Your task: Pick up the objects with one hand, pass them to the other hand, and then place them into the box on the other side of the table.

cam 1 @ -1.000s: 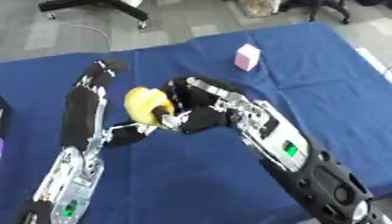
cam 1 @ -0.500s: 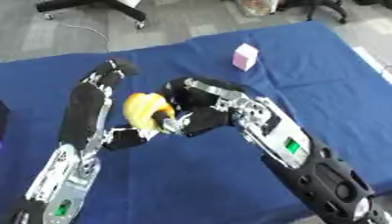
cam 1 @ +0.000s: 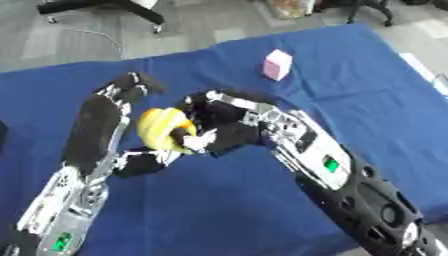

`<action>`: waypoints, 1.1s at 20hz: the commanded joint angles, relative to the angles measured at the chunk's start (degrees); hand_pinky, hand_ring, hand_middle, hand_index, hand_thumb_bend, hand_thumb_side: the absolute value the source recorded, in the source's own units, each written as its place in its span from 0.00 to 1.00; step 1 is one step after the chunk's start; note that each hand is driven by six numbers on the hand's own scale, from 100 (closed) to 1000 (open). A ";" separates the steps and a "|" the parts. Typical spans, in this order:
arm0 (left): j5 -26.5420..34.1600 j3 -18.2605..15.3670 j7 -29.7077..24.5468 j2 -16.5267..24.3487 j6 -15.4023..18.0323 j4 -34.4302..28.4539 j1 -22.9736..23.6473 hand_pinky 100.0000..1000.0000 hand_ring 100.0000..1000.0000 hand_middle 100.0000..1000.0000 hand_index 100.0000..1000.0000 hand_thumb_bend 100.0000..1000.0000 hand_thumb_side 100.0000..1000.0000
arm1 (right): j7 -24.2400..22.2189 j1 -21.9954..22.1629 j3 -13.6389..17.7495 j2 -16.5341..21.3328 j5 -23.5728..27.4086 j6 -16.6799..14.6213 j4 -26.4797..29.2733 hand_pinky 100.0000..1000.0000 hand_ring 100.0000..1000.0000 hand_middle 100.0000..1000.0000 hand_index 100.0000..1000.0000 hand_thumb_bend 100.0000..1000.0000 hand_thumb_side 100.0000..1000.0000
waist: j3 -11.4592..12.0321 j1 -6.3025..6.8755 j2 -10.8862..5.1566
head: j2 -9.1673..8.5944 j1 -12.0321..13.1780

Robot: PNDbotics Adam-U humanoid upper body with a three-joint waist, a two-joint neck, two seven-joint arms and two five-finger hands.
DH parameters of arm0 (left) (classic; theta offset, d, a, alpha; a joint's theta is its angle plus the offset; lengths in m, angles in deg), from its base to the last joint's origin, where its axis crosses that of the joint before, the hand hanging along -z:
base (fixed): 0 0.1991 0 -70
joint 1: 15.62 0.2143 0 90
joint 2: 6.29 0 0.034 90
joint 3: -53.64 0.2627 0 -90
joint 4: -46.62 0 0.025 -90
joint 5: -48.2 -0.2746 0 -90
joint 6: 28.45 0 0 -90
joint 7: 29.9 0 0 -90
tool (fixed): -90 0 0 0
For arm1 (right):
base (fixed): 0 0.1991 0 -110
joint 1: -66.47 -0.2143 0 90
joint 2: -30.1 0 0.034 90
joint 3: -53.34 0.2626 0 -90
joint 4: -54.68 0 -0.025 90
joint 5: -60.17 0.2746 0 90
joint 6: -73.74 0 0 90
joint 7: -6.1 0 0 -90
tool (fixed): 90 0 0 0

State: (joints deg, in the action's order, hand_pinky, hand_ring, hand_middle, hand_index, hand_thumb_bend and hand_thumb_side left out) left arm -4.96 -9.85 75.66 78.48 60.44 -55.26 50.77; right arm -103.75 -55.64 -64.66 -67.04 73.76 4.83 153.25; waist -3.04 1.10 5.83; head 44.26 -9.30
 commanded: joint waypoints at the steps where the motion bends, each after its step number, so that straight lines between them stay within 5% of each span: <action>1: 1.45 -0.30 0.63 0.46 -0.02 -3.65 -2.12 0.54 0.60 0.60 0.65 0.57 0.16 | 0.26 -0.19 -0.55 -0.13 1.50 0.91 -1.20 0.59 0.48 0.16 0.07 0.00 0.00 | 0.12 -0.76 -0.54 | -0.14 -0.55; 7: 1.82 -0.18 1.19 0.74 0.01 -4.31 -2.00 0.52 0.57 0.54 0.63 0.54 0.15 | 0.51 -0.19 -0.57 -0.12 2.51 1.21 -1.74 0.60 0.48 0.16 0.07 0.00 0.00 | 0.11 -0.82 -0.55 | -0.14 -0.85; 11: 2.08 0.07 1.55 1.03 0.11 -4.77 -2.03 0.51 0.54 0.50 0.56 0.31 0.02 | 0.21 -0.08 -0.64 -0.19 3.30 1.39 -2.04 0.60 0.48 0.16 0.07 0.00 0.00 | 0.10 -0.85 -0.56 | -0.14 -0.92; 18: 2.19 0.50 2.11 1.48 0.21 -5.82 -2.19 0.33 0.31 0.23 0.33 0.06 0.00 | -0.36 0.07 -0.67 -0.27 4.17 1.56 -2.33 0.61 0.48 0.17 0.07 0.00 0.00 | 0.11 -0.93 -0.57 | -0.14 -0.99; 22: 1.96 0.55 2.58 1.28 -0.17 -5.72 -2.35 0.24 0.20 0.11 0.24 0.01 0.00 | -0.93 0.21 -0.57 -0.35 4.18 1.39 -2.63 0.61 0.48 0.17 0.07 0.00 0.00 | 0.04 -1.03 -0.53 | -0.14 -0.92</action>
State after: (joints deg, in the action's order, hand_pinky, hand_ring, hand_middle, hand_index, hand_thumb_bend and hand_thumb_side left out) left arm -3.36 -8.24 77.18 79.56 60.44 -58.06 50.73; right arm -104.15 -55.73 -64.60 -67.59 78.06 5.93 151.40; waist -3.02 0.91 5.83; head 44.26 -10.21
